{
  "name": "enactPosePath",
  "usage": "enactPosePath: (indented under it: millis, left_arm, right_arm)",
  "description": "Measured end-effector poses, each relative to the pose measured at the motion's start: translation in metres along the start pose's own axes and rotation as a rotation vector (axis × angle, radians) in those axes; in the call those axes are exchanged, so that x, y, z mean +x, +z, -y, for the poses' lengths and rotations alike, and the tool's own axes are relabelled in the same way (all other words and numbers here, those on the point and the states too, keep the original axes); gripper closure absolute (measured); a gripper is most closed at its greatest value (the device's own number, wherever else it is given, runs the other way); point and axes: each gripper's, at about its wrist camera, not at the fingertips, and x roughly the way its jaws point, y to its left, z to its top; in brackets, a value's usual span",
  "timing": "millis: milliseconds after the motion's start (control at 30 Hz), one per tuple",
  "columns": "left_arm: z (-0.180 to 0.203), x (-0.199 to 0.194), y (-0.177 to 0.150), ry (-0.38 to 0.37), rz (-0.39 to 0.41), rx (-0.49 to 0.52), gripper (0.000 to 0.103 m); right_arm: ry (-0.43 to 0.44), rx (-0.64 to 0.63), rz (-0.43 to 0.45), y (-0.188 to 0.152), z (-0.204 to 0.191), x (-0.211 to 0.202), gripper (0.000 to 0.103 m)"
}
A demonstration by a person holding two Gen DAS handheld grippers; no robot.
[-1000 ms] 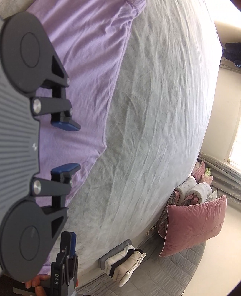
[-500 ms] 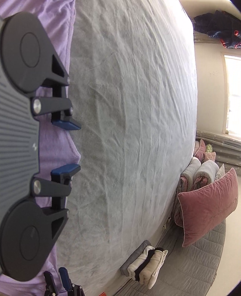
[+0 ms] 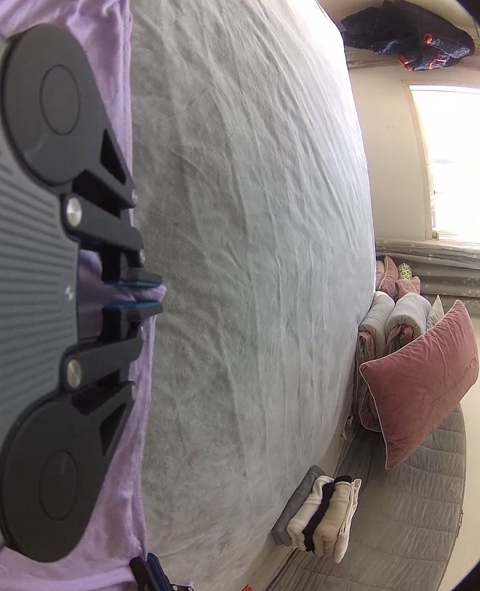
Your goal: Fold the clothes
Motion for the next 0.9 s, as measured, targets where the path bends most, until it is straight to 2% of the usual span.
enactPosePath:
  millis: [67, 133, 267, 333, 400, 500, 633, 700, 733, 767, 800, 867, 900]
  left_arm:
    - [0.005, -0.002, -0.002, 0.03, 0.018, 0.027, 0.099]
    - [0.007, -0.009, -0.002, 0.066, 0.057, 0.034, 0.099]
    - [0.003, -0.028, 0.001, 0.106, 0.168, -0.011, 0.099]
    - [0.004, -0.027, 0.002, 0.135, 0.182, -0.012, 0.099]
    - [0.008, -0.014, 0.002, 0.157, 0.132, 0.013, 0.099]
    - [0.018, 0.009, 0.001, 0.2, 0.036, 0.076, 0.099]
    - [0.032, 0.014, 0.0, 0.257, 0.015, 0.163, 0.099]
    - [0.036, 0.015, 0.003, 0.278, 0.001, 0.188, 0.097]
    - [0.039, 0.014, 0.006, 0.294, -0.01, 0.199, 0.094]
    - [0.041, 0.014, 0.009, 0.307, -0.021, 0.205, 0.089]
    - [0.044, 0.012, 0.013, 0.315, -0.032, 0.199, 0.086]
    - [0.05, 0.006, 0.02, 0.317, -0.041, 0.176, 0.059]
    - [0.054, 0.001, 0.022, 0.3, -0.039, 0.16, 0.056]
  right_arm:
    - [-0.021, -0.032, 0.011, -0.003, -0.007, -0.002, 0.097]
    - [-0.06, -0.065, 0.038, -0.007, -0.014, -0.006, 0.099]
    - [-0.158, -0.149, 0.127, -0.013, -0.03, -0.018, 0.1]
    - [-0.202, -0.177, 0.165, -0.013, -0.034, -0.021, 0.1]
    - [-0.239, -0.2, 0.161, -0.013, -0.034, -0.016, 0.1]
    - [-0.267, -0.187, 0.102, -0.016, -0.025, 0.004, 0.101]
    - [-0.275, -0.167, 0.088, -0.015, -0.022, 0.005, 0.098]
    - [-0.285, -0.147, 0.085, -0.013, -0.022, 0.002, 0.087]
    - [-0.291, -0.13, 0.077, -0.01, -0.021, -0.001, 0.077]
    - [-0.294, -0.111, 0.072, -0.007, -0.02, -0.004, 0.071]
    - [-0.295, -0.093, 0.074, -0.003, -0.019, -0.01, 0.07]
    - [-0.302, -0.068, 0.089, 0.002, -0.017, -0.022, 0.068]
    - [-0.314, -0.055, 0.094, 0.003, -0.016, -0.028, 0.068]
